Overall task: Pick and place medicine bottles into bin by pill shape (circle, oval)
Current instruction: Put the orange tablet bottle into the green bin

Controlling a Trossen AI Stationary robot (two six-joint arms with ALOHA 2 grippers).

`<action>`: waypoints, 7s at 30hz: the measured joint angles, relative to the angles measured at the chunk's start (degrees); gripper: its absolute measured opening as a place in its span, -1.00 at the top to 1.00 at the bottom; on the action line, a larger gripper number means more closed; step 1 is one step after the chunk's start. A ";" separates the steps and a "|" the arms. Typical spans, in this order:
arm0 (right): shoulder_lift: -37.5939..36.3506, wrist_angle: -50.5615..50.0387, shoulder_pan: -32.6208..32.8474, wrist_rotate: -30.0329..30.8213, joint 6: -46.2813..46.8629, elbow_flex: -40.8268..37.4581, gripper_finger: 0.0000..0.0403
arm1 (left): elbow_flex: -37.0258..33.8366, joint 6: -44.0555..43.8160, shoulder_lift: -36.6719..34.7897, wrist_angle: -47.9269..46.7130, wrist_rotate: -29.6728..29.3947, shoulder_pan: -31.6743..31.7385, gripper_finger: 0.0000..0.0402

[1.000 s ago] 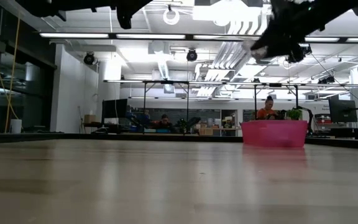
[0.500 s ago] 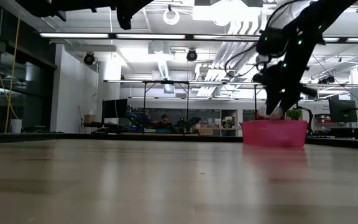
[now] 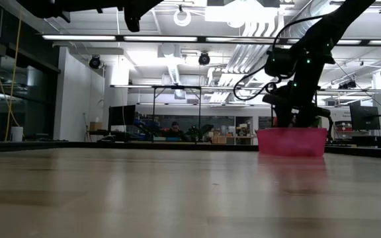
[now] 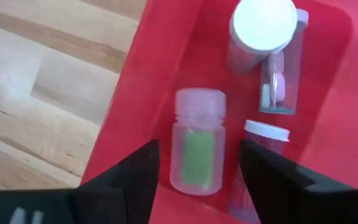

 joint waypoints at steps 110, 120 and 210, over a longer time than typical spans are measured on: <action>-28.00 43.65 25.66 -11.72 -17.53 -8.44 -0.19 | 22.34 -86.38 31.63 -92.63 3.13 -42.58 0.49; -28.00 43.66 25.68 -12.17 -13.71 -8.44 -0.19 | 22.40 -72.41 23.18 -92.52 -6.24 -36.54 0.47; -2.54 8.46 30.59 -9.46 -23.49 17.84 0.58 | 44.63 -7.69 31.89 -59.07 3.12 -0.10 0.25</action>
